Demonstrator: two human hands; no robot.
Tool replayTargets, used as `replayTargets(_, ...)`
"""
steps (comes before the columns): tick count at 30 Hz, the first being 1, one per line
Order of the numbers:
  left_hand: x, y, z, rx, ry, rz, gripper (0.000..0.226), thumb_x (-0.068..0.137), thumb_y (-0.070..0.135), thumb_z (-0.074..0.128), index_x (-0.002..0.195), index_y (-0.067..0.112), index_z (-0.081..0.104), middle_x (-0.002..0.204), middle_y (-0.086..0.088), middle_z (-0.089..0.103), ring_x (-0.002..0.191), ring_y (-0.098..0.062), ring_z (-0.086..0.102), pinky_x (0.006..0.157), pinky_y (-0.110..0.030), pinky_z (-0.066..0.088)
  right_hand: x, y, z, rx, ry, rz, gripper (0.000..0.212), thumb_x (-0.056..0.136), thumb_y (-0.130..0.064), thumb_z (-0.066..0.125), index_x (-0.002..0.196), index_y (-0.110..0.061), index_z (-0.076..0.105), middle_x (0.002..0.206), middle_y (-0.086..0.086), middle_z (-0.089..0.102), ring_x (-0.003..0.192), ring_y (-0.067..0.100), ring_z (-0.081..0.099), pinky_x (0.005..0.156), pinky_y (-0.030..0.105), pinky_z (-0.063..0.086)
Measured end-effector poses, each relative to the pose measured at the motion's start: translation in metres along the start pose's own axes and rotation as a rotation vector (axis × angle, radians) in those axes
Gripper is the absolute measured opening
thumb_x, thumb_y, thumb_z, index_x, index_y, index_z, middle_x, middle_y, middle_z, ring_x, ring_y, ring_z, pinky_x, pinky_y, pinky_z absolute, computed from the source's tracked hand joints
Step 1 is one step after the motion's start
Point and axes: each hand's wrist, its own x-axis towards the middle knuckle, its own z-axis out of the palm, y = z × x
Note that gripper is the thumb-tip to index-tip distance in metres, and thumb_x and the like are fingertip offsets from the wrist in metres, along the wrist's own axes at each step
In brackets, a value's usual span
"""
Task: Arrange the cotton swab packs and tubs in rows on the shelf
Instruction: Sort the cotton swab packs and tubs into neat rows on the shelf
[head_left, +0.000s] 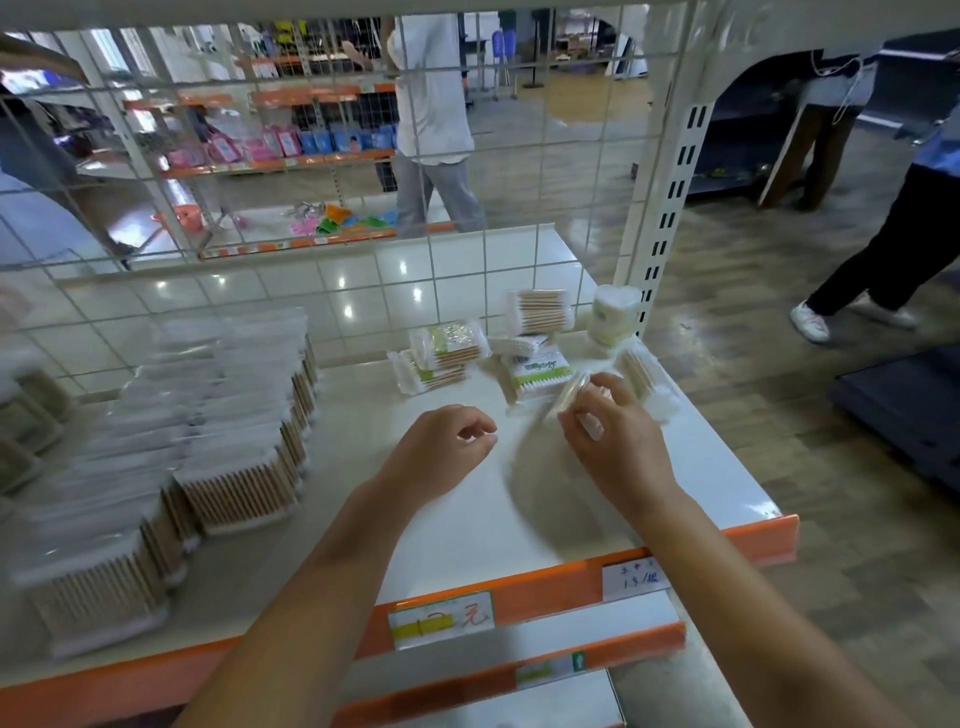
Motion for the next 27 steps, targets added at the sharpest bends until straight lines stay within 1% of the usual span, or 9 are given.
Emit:
replayTargets(2,-0.001,0.001,0.0,-0.041,0.007,-0.014,0.011,0.086,0.017,0.062,0.094,0.014,0.069,0.09,0.003,0.068,0.08,-0.005,0.059,0.07,-0.009,0.039,-0.005,-0.003,0.003,0.025,0.021,-0.022,0.012,0.083,-0.018,0.067,0.083,-0.006,0.066,0.125,0.009,0.054,0.084,0.033,0.062,0.066,0.032,0.047)
replayTargets(4,-0.002,0.006,0.001,-0.13,0.022,-0.03,0.009,0.086,0.018,0.062,0.093,0.018,0.068,0.086,0.006,0.067,0.074,0.003,0.056,0.067,-0.004,0.037,-0.011,-0.008,0.005,0.055,0.051,-0.063,0.012,0.082,-0.018,0.069,0.083,-0.007,0.067,0.125,0.011,0.055,0.074,0.032,0.063,0.061,0.03,0.046)
replayTargets(7,-0.005,0.022,-0.001,-0.382,0.02,-0.09,0.01,0.087,0.025,0.06,0.096,0.027,0.061,0.088,0.003,0.067,0.079,-0.005,0.062,0.071,-0.015,0.044,-0.016,-0.015,0.004,0.136,0.111,-0.207,0.015,0.081,-0.028,0.065,0.083,-0.013,0.067,0.124,0.012,0.056,0.054,0.02,0.056,0.051,0.023,0.045)
replayTargets(10,-0.011,0.035,-0.006,-0.633,-0.065,-0.146,0.042,0.072,0.047,0.06,0.109,0.027,0.057,0.094,0.001,0.067,0.087,-0.01,0.065,0.076,-0.028,0.052,-0.018,-0.021,-0.003,0.21,0.123,-0.389,0.009,0.086,-0.028,0.057,0.091,-0.022,0.059,0.127,0.013,0.051,0.06,0.008,0.054,0.054,0.01,0.045)
replayTargets(12,-0.013,0.038,-0.009,-0.793,-0.119,-0.161,0.063,0.063,0.05,0.065,0.119,0.023,0.055,0.1,-0.001,0.066,0.094,-0.015,0.064,0.079,-0.034,0.052,-0.018,-0.025,-0.007,0.213,0.123,-0.491,0.008,0.087,-0.024,0.057,0.095,-0.021,0.055,0.129,0.015,0.049,0.062,0.012,0.06,0.053,0.02,0.051)
replayTargets(14,-0.014,0.039,-0.012,-0.921,-0.16,-0.153,0.063,0.068,0.036,0.069,0.125,0.018,0.052,0.104,-0.005,0.066,0.099,-0.022,0.063,0.083,-0.038,0.052,-0.018,-0.029,-0.009,0.228,0.112,-0.565,0.011,0.088,-0.02,0.056,0.099,-0.019,0.054,0.13,0.019,0.048,0.066,0.018,0.065,0.052,0.034,0.053)
replayTargets(19,-0.02,0.042,-0.014,-1.034,-0.186,-0.099,0.053,0.076,0.019,0.062,0.127,0.012,0.051,0.103,-0.008,0.067,0.096,-0.024,0.064,0.094,-0.052,0.046,-0.018,-0.032,-0.011,0.25,0.094,-0.635,0.017,0.09,-0.016,0.054,0.107,-0.017,0.054,0.133,0.023,0.044,0.079,0.021,0.068,0.059,0.04,0.054)
replayTargets(22,-0.024,0.043,-0.014,-1.046,-0.156,-0.094,0.05,0.076,0.015,0.061,0.126,0.01,0.052,0.104,-0.012,0.066,0.096,-0.028,0.063,0.095,-0.055,0.044,-0.019,-0.035,-0.01,0.246,0.098,-0.645,0.014,0.092,-0.019,0.051,0.107,-0.018,0.053,0.135,0.015,0.039,0.072,0.019,0.067,0.055,0.038,0.053)
replayTargets(27,-0.028,0.042,-0.015,-0.981,-0.079,-0.069,0.05,0.073,0.019,0.066,0.122,0.016,0.057,0.104,-0.01,0.068,0.098,-0.029,0.064,0.094,-0.057,0.043,-0.02,-0.039,-0.012,0.187,0.131,-0.667,0.018,0.089,-0.016,0.053,0.106,-0.016,0.053,0.135,0.015,0.04,0.066,0.011,0.059,0.046,0.033,0.049)
